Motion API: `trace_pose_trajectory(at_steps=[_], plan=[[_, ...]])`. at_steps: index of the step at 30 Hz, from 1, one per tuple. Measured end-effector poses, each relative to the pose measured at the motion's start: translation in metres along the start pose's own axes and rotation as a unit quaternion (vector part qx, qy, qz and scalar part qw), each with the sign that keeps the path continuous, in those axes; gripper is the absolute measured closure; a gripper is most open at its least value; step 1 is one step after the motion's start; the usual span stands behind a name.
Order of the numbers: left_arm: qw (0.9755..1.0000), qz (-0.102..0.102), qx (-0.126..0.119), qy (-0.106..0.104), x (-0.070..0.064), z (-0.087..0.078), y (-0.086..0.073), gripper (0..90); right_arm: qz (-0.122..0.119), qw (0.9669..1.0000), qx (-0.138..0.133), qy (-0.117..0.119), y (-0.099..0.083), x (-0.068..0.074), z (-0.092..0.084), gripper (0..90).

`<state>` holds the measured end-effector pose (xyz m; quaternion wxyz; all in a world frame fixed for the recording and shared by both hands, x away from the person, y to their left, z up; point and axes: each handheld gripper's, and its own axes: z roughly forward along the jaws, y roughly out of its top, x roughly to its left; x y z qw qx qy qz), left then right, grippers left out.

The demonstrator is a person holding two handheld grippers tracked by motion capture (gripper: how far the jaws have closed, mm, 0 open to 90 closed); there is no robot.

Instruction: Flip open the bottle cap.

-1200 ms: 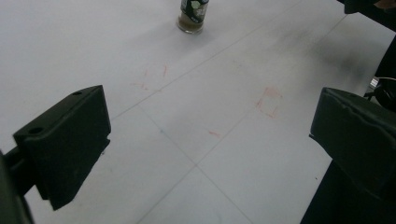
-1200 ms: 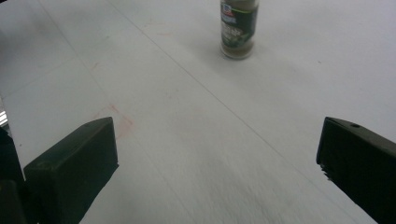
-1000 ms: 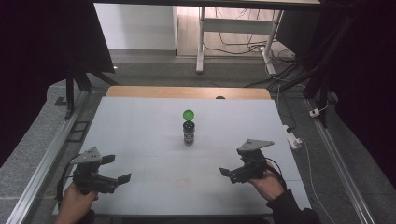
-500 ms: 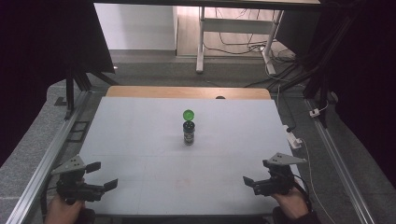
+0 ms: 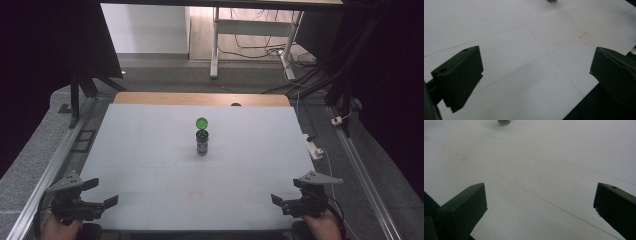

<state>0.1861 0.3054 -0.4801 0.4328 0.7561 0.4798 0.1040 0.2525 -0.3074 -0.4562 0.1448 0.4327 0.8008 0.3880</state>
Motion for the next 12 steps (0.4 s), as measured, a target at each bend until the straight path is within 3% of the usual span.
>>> trace_pose_trajectory(at_steps=[8,12], plan=[[0.9992,0.008,0.033,0.021,-0.0038,0.0005,-0.0013,0.0,0.011,0.9999,0.003,-0.006,-0.0046,-0.0028,-0.0065,0.0],[0.9991,0.002,0.035,0.022,-0.0032,0.0016,-0.0004,0.0,0.012,0.9999,0.007,-0.005,-0.0047,-0.0032,-0.0057,0.0]])
